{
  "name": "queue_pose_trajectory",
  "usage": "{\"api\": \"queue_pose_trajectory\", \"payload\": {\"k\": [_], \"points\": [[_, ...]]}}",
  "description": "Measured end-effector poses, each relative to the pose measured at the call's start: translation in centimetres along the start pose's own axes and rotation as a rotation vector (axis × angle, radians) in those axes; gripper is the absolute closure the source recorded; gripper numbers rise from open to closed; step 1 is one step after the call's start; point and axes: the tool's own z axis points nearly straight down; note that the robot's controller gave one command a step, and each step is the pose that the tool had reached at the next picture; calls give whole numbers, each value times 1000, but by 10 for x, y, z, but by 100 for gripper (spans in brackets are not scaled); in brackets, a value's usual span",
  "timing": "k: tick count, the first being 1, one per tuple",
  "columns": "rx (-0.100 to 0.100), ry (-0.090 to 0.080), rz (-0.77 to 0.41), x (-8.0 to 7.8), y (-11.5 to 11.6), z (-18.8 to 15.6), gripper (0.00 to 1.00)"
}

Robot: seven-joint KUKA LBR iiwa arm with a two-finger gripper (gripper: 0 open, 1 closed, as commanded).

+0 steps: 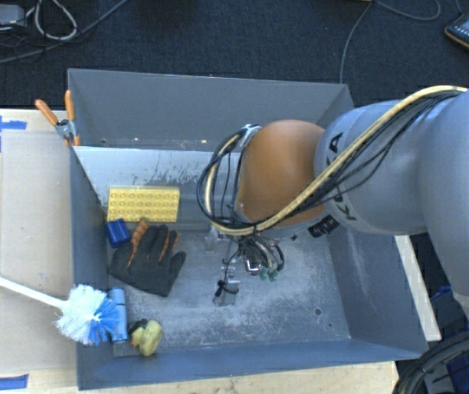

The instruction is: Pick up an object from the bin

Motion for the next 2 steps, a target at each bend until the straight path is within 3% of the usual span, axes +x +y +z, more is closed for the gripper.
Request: {"api": "queue_pose_trajectory", "payload": {"k": [1, 2], "points": [[-1, -8, 3, -2, -1, -4, 0], [-2, -11, 50, -18, 81, 59, 0]]}}
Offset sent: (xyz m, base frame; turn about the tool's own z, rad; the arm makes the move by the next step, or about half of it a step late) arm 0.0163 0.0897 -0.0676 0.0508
